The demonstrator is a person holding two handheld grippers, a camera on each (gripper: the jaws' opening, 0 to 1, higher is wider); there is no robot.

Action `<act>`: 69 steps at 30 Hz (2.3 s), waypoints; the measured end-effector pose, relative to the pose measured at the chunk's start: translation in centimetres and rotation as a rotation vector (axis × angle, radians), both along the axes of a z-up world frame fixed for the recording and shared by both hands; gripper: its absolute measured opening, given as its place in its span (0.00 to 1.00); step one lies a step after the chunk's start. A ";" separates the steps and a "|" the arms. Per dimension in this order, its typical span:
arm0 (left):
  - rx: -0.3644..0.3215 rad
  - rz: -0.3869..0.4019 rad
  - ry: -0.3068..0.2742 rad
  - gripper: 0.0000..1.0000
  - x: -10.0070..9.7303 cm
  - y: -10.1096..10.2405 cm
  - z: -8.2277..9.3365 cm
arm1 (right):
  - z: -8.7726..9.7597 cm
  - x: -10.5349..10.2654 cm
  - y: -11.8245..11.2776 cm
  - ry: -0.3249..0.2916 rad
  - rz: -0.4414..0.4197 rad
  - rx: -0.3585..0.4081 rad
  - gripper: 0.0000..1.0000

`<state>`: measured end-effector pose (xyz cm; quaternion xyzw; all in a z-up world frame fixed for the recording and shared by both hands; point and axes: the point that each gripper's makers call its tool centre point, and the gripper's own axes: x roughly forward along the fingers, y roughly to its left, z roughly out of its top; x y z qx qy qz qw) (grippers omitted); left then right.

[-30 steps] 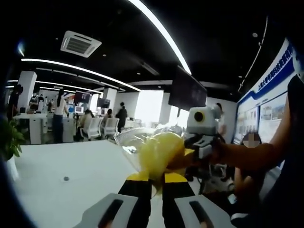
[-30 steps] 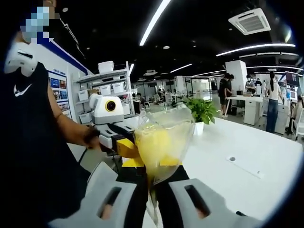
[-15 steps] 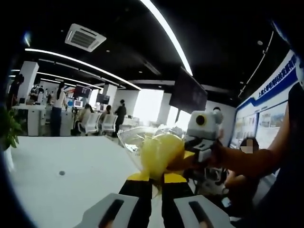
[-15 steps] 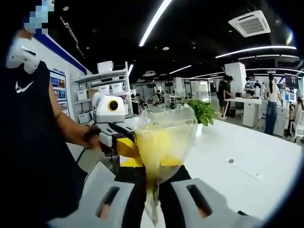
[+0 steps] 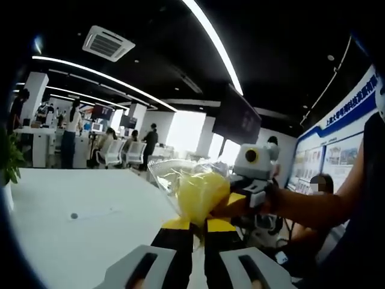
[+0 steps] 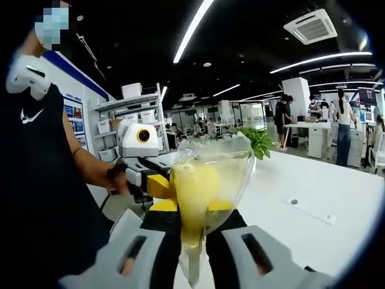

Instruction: Compare the silicone blocks by pressing each to a similar depth, holding the contact briefly, and releasing to observe deformation and rebound differences across the visible hardness samples.

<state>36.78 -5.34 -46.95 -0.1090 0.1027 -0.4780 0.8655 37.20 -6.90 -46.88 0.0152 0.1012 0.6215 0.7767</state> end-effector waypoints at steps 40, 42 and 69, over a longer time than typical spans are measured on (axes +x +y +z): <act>-0.101 -0.055 0.409 0.02 8.6 -3.3 -6.0 | -6.2 1.0 -21.9 -0.097 -0.864 0.052 0.97; -0.093 -0.064 0.426 0.02 8.7 -3.6 -7.1 | -7.9 0.1 -22.7 -0.108 -0.878 -0.024 0.97; -0.094 -0.002 0.813 0.02 6.6 -3.4 -20.4 | -18.2 -3.9 -23.1 0.056 -0.837 -0.216 0.97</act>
